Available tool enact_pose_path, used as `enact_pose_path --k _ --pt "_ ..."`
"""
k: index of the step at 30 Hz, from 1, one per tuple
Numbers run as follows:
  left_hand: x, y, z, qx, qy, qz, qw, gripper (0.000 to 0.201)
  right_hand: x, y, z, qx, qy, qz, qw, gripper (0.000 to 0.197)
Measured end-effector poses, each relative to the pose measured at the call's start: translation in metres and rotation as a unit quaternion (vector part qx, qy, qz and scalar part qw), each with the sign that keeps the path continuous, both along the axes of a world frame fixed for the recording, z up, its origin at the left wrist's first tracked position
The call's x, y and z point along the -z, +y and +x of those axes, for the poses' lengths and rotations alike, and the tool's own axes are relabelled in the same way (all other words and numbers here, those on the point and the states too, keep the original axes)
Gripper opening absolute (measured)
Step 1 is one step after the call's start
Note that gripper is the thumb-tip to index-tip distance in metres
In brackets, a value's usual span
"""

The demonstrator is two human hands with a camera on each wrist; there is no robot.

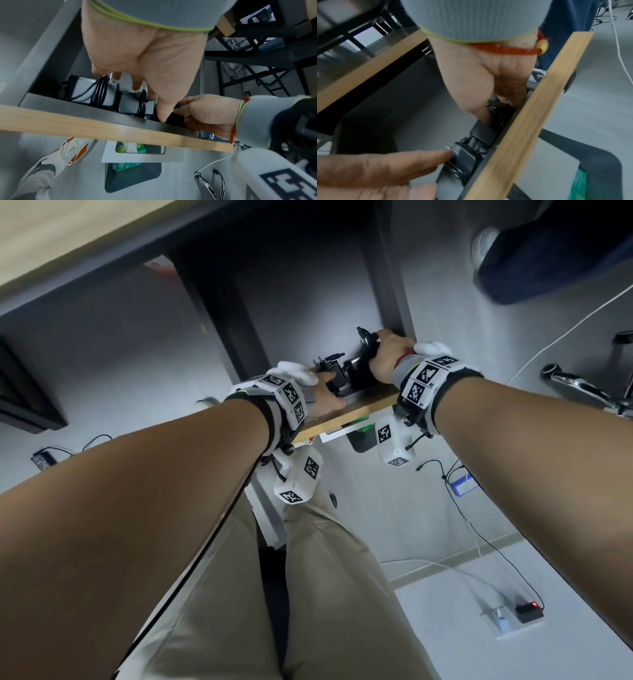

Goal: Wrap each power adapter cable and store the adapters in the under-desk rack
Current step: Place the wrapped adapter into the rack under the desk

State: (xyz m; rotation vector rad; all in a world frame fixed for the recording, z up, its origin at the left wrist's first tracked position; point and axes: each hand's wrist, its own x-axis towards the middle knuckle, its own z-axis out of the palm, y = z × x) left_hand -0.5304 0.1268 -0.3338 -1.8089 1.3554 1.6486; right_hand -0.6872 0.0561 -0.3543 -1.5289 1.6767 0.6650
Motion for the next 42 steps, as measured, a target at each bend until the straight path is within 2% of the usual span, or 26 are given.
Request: enact_pose_path --k 3,5,7,8,9,10,13,15,20,22,25,27,31,33,36,39,42 --pt "-0.009 -0.005 0.005 -0.018 -0.003 -0.018 1.0 0.065 -0.014 0.002 0.007 0.034 0.003 -0.005 0.999 0.055" --pt "-0.024 -0.014 0.013 -0.046 0.001 -0.038 0.998 0.048 -0.03 -0.001 0.017 0.043 0.015 -0.013 0.999 0.054" --pt "-0.039 -0.022 0.031 -0.102 0.041 -0.017 0.994 0.024 -0.058 -0.006 0.032 0.047 -0.009 -0.028 0.998 0.045" --pt "-0.044 -0.024 0.041 -0.133 0.086 -0.006 0.987 0.026 -0.075 -0.007 0.041 0.043 -0.032 -0.039 0.998 0.039" --pt "-0.048 -0.029 0.053 -0.169 0.126 -0.002 0.978 0.043 -0.092 -0.01 0.05 0.031 -0.053 -0.045 0.997 0.034" --pt "-0.052 -0.035 0.061 -0.197 0.138 0.012 0.971 0.05 -0.103 -0.011 0.057 0.026 -0.07 -0.046 0.996 0.03" --pt "-0.125 -0.038 0.086 -0.245 0.031 -0.056 0.968 0.017 -0.146 -0.007 0.088 0.031 -0.119 -0.044 0.991 0.019" --pt "-0.153 -0.041 0.099 -0.276 0.042 -0.074 0.957 0.007 -0.171 -0.012 0.107 0.048 -0.149 -0.056 0.986 0.019" --pt "-0.234 -0.04 0.166 -0.367 0.054 -0.13 0.919 0.027 -0.247 -0.024 0.183 0.052 -0.221 -0.078 0.971 0.019" --pt "-0.249 -0.039 0.181 -0.402 0.046 -0.141 0.903 0.025 -0.244 -0.034 0.199 0.066 -0.252 -0.072 0.963 0.018" --pt "-0.283 -0.033 0.239 -0.434 -0.009 -0.183 0.882 0.009 -0.285 -0.04 0.255 0.068 -0.292 -0.08 0.951 0.018" --pt "-0.298 -0.032 0.285 -0.433 -0.038 -0.198 0.878 0.016 -0.317 -0.044 0.296 0.074 -0.326 -0.084 0.939 0.021" --pt "-0.306 -0.026 0.363 -0.449 -0.095 -0.19 0.868 0.029 -0.339 -0.048 0.364 0.042 -0.345 -0.069 0.935 0.021" --pt "-0.3 -0.021 0.396 -0.45 -0.098 -0.171 0.871 0.032 -0.34 -0.046 0.398 0.04 -0.344 -0.058 0.936 0.02" --pt "-0.287 -0.011 0.423 -0.43 -0.107 -0.142 0.885 0.035 -0.327 -0.04 0.43 0.031 -0.337 -0.018 0.941 0.023" --pt "-0.271 -0.005 0.464 -0.382 -0.137 -0.119 0.906 0.038 -0.303 -0.03 0.479 -0.029 -0.271 -0.002 0.962 0.019" --pt "-0.256 -0.004 0.483 -0.36 -0.15 -0.118 0.913 0.041 -0.28 -0.026 0.5 -0.057 -0.227 0.006 0.972 0.024"
